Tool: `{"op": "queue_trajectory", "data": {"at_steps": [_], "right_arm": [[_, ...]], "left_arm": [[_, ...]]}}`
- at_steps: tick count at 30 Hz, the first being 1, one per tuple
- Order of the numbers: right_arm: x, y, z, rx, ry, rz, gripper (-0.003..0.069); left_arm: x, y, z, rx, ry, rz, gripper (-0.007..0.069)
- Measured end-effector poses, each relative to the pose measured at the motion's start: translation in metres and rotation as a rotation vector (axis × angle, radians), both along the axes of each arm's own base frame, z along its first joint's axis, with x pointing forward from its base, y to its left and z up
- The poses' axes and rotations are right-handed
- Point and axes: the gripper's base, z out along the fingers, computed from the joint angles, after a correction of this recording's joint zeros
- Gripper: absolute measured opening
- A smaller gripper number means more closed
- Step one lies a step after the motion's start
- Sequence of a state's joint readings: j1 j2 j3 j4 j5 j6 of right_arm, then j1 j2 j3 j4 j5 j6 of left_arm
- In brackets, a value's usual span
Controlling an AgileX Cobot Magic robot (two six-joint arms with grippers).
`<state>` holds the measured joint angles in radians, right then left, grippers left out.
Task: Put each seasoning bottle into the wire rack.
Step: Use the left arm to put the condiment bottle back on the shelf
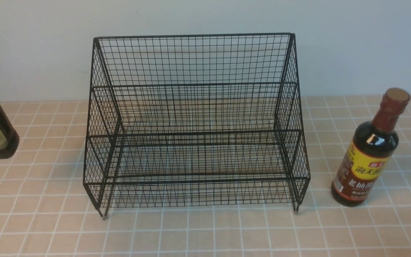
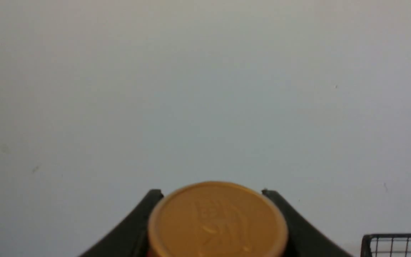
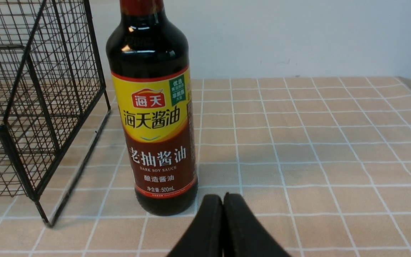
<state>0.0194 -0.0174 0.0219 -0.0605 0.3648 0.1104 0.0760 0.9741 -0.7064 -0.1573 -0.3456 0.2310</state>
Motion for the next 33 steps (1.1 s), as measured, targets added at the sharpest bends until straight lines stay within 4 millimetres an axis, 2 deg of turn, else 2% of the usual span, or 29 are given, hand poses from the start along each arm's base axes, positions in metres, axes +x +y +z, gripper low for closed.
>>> {"op": "queue_trajectory", "data": {"at_steps": [5,9,16,20,24,33], "right_arm": [[0.000,0.000,0.000,0.000,0.000,0.000,-0.0015],[0.000,0.000,0.000,0.000,0.000,0.000,-0.0015],[0.000,0.000,0.000,0.000,0.000,0.000,-0.0015],[0.000,0.000,0.000,0.000,0.000,0.000,-0.0015],[0.000,0.000,0.000,0.000,0.000,0.000,-0.0015],[0.000,0.000,0.000,0.000,0.000,0.000,-0.0015]], "left_arm": [[-0.003,-0.015,0.028,-0.002,-0.026,-0.079,0.0304],[-0.005,-0.040,0.046,-0.014,-0.062,-0.203,0.0304],[-0.003,-0.070,0.054,-0.123,-0.067,-0.342,0.0304],[0.009,-0.084,0.050,-0.174,-0.036,-0.390,0.0304],[0.032,-0.102,0.036,-0.189,0.006,-0.414,0.0303],[0.077,-0.116,0.008,-0.172,0.066,-0.361,0.0303]]}}
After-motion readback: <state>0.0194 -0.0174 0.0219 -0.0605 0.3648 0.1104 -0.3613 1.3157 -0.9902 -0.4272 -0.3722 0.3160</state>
